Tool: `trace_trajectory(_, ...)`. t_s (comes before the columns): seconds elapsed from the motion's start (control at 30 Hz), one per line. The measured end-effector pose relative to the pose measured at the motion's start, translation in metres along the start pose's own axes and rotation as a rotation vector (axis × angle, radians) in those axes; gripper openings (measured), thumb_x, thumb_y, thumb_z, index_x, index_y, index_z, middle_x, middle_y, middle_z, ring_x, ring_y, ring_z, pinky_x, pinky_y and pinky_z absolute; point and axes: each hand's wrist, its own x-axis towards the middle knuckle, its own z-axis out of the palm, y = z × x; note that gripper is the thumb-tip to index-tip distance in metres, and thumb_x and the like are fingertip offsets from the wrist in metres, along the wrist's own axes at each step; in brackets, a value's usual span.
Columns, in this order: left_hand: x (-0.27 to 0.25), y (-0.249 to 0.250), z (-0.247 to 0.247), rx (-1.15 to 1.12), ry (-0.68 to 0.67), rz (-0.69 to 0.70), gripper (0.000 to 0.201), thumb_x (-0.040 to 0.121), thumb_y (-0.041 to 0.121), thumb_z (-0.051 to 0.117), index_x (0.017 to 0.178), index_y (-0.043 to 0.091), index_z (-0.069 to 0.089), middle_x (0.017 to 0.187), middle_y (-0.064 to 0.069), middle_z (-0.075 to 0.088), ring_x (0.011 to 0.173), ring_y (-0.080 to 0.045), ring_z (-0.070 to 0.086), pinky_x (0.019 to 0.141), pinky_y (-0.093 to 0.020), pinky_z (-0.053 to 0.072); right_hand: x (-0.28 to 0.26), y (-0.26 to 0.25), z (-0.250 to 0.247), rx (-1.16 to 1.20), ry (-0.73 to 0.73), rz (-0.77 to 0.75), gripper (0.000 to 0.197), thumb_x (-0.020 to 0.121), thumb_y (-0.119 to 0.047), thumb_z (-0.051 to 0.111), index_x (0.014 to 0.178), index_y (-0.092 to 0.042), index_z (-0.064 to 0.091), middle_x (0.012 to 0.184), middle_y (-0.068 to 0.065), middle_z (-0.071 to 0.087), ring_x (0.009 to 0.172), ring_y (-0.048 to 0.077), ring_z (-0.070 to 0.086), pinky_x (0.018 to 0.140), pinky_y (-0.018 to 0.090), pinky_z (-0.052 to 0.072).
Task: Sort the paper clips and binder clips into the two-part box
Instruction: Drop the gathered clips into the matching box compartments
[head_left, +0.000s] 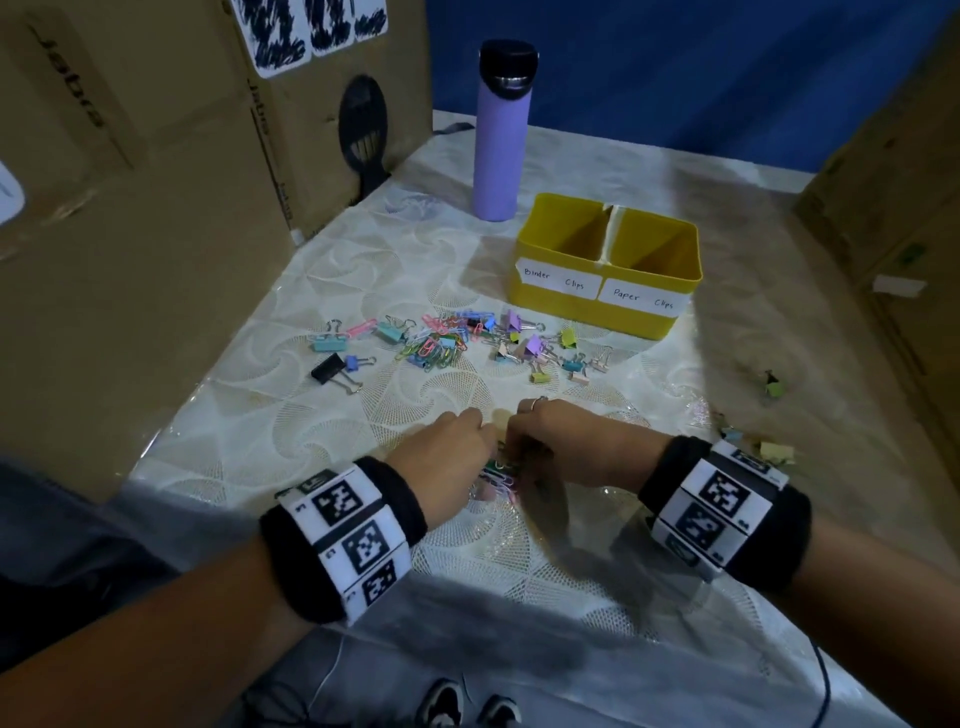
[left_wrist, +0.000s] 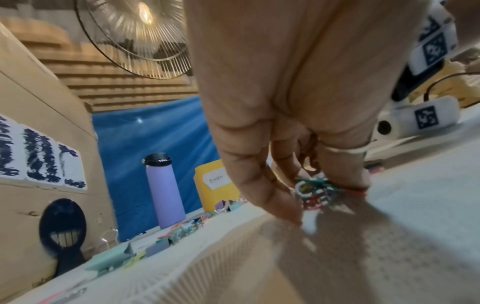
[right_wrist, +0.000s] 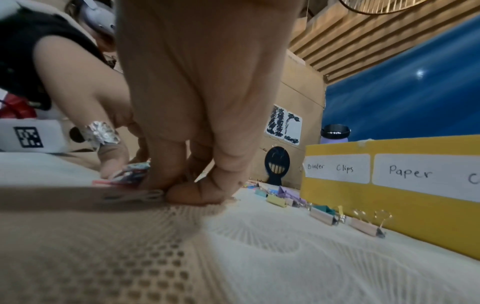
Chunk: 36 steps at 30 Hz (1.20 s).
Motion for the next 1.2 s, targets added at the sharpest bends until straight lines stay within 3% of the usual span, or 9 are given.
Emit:
trace_trajectory(0.13,0.003,0.001,-0.004,0.032,-0.088,-0.012,0.025,0.092,0.019,0.052,0.113,0.004,0.049,0.113,-0.013,0.048,0.103,-0.03,0.052,0.082,-0.035,0.041,-0.007,-0.005,-0.003,-0.058,0.001,0.002,0.024,0.084,-0.013,0.058,0.105,-0.003,0.058,0.109,0.018,0.058,0.099,0.032,0.053,0.081,0.034,0.041)
trace_trajectory(0.37,0.017,-0.016,-0.017,-0.161,-0.147,-0.089,0.024,0.09,0.01,0.056,0.112,0.001,0.06,0.114,-0.015,0.062,0.099,-0.022,0.061,0.078,-0.024,0.04,-0.02,0.003,-0.01,-0.153,-0.015,0.103,0.022,0.081,-0.012,0.059,0.101,-0.002,0.06,0.102,0.016,0.064,0.092,0.029,0.056,0.065,0.026,0.034)
trace_trajectory(0.5,0.028,-0.015,-0.045,-0.202,-0.114,-0.072,0.022,0.085,0.015,0.064,0.104,0.004,0.068,0.104,-0.01,0.069,0.084,-0.013,0.056,0.076,-0.023,0.041,-0.03,0.026,-0.02,0.095,0.006,0.152,0.021,0.079,-0.012,0.065,0.098,-0.006,0.065,0.087,0.005,0.062,0.072,0.014,0.051,0.056,0.018,0.037)
trace_trajectory(0.63,0.053,-0.007,-0.085,-0.249,0.005,-0.006,0.023,0.085,0.02,0.064,0.102,0.006,0.068,0.094,-0.006,0.064,0.084,-0.014,0.052,0.068,-0.022,0.035,-0.044,0.055,-0.051,0.546,0.089,0.236,0.008,0.078,-0.004,0.068,0.085,-0.005,0.067,0.072,0.003,0.068,0.054,0.001,0.063,0.063,0.017,0.054)
trace_trajectory(0.77,0.108,0.017,-0.125,-0.311,0.192,0.093,0.023,0.085,0.022,0.064,0.1,0.005,0.069,0.09,-0.006,0.063,0.083,-0.014,0.053,0.059,-0.019,0.036,-0.04,0.094,-0.108,0.532,0.47,0.405,0.007,0.076,0.005,0.066,0.079,-0.001,0.065,0.065,0.003,0.06,0.057,0.012,0.055,0.058,0.014,0.051)
trace_trajectory(0.87,0.162,0.043,-0.142,-0.363,0.287,0.085,0.027,0.084,0.026,0.065,0.099,0.005,0.071,0.086,-0.008,0.066,0.082,-0.018,0.059,0.062,-0.022,0.04,-0.022,0.133,-0.142,0.389,0.679,0.571,0.015,0.077,-0.001,0.064,0.09,0.006,0.067,0.078,0.015,0.062,0.074,0.027,0.059,0.074,0.034,0.054)
trace_trajectory(1.03,0.229,0.066,-0.138,-0.385,0.276,-0.056,0.032,0.082,0.032,0.067,0.095,0.003,0.073,0.099,-0.016,0.073,0.097,-0.029,0.066,0.085,-0.033,0.051,0.005,0.165,-0.147,0.251,0.51,0.685,0.024,0.088,-0.019,0.054,0.103,-0.007,0.068,0.105,0.017,0.068,0.1,0.032,0.062,0.091,0.037,0.049)
trace_trajectory(1.1,0.235,0.062,-0.136,-0.325,0.23,-0.055,0.036,0.084,0.035,0.064,0.1,0.003,0.071,0.102,-0.017,0.072,0.099,-0.03,0.066,0.087,-0.035,0.051,0.002,0.164,-0.145,0.216,0.482,0.651,0.029,0.092,-0.018,0.046,0.114,-0.008,0.062,0.118,0.019,0.063,0.109,0.036,0.058,0.097,0.041,0.048)
trace_trajectory(1.2,0.22,0.042,-0.139,-0.293,0.274,0.021,0.035,0.086,0.029,0.063,0.111,0.005,0.067,0.113,-0.015,0.069,0.106,-0.027,0.062,0.089,-0.03,0.046,-0.009,0.155,-0.141,0.127,0.569,0.527,0.032,0.09,-0.009,0.046,0.119,-0.007,0.058,0.12,0.018,0.063,0.111,0.034,0.057,0.094,0.037,0.045)
